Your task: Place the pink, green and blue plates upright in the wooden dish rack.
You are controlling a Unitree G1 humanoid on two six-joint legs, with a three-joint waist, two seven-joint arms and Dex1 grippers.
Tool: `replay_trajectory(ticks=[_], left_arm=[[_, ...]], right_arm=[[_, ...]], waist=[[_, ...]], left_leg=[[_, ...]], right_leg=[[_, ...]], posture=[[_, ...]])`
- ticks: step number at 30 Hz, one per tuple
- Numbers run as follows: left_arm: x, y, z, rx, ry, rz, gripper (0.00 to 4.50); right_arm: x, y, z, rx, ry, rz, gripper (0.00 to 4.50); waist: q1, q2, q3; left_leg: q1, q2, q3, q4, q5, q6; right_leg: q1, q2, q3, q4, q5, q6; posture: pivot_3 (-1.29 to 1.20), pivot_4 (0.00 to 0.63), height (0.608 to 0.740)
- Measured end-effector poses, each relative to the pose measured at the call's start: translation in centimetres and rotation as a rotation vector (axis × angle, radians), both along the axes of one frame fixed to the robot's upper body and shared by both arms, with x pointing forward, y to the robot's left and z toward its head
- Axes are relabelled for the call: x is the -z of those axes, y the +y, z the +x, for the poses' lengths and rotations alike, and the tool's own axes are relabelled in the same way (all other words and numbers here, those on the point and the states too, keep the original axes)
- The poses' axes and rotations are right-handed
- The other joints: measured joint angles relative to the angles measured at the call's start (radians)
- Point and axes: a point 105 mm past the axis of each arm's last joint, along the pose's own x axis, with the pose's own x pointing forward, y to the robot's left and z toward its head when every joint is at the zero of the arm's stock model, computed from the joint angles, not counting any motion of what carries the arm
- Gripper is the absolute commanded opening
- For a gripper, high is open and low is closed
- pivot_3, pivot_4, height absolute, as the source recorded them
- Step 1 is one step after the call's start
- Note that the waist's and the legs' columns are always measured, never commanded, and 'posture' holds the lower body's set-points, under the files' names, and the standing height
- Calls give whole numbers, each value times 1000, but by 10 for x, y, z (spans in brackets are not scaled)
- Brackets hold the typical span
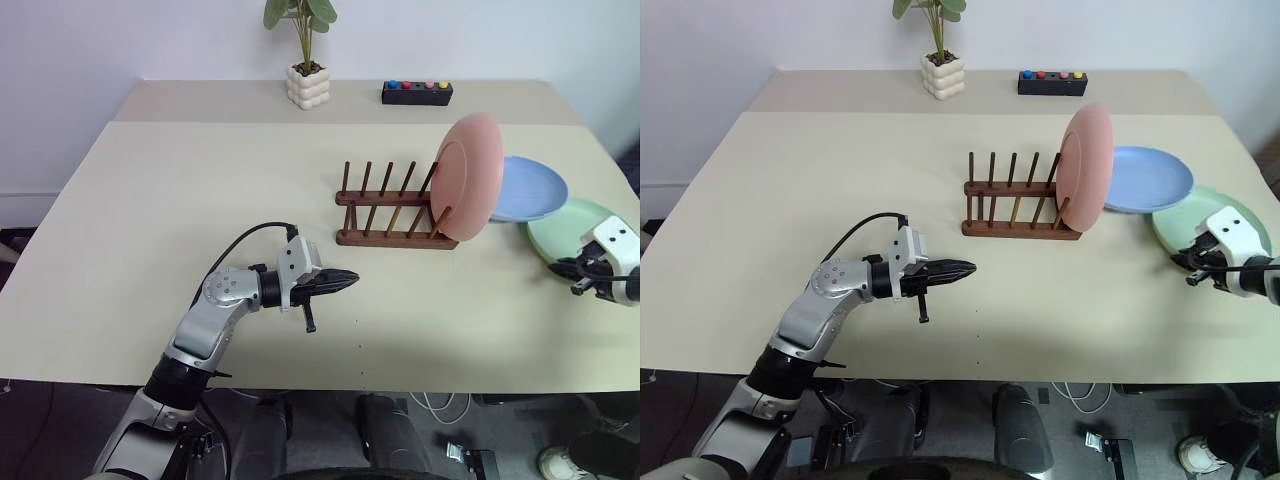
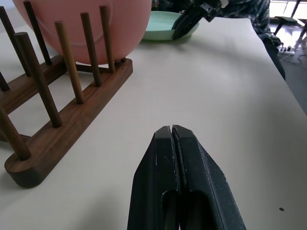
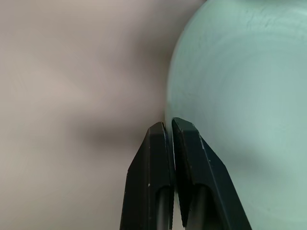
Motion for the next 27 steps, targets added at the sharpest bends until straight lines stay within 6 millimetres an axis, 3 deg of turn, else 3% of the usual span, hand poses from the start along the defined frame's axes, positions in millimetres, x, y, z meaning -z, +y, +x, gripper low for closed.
replay_trajectory(ticks=[6,9,11,15,18,21,24,27], left_arm=[[0,-2,-1,7,3,-3,0],[1,-2,-1,12,4,-3,0],[0,-2,-2,16,4,-3,0],[-4,-8,-3,39,2,-29,0],[-6,-10,-3,47,2,-36,0],[-8,-11,0,56,-4,-31,0],[-10,-12,0,64,-9,-34,0],[-10,-10,1,53,-11,-36,0]], right_arm=[[-1,1,-26,21,8,7,60],[-11,4,-38,26,-15,-6,60],[-31,4,-36,50,-99,-39,60],[-96,6,-18,112,-407,-106,60],[-126,17,-10,91,-539,-109,60],[-164,47,2,-6,-698,-60,60],[-216,93,5,-175,-918,7,60],[-237,140,3,-354,-1009,62,60]], waist=[[2,0,0],[0,0,0],[-6,1,0],[-10,1,-1],[-4,1,-1],[-6,5,0],[-7,5,0],[-5,4,0]], left_leg=[[0,0,0,0,0,0],[0,0,0,0,0,0],[0,0,0,0,0,0],[0,0,0,0,0,0],[0,0,0,0,0,0],[-1,0,1,0,0,0],[0,0,0,-1,0,0],[0,0,-1,-1,0,0]], right_leg=[[0,0,0,0,0,0],[0,0,0,0,0,0],[0,0,1,0,0,0],[0,0,0,1,0,-1],[0,0,0,0,0,0],[-1,0,1,0,0,0],[-1,0,0,1,0,0],[-1,0,0,0,1,3]], posture=[[0,150,730],[0,150,730],[0,150,730],[0,150,730],[0,150,730],[0,150,730],[0,150,730],[0,150,730]])
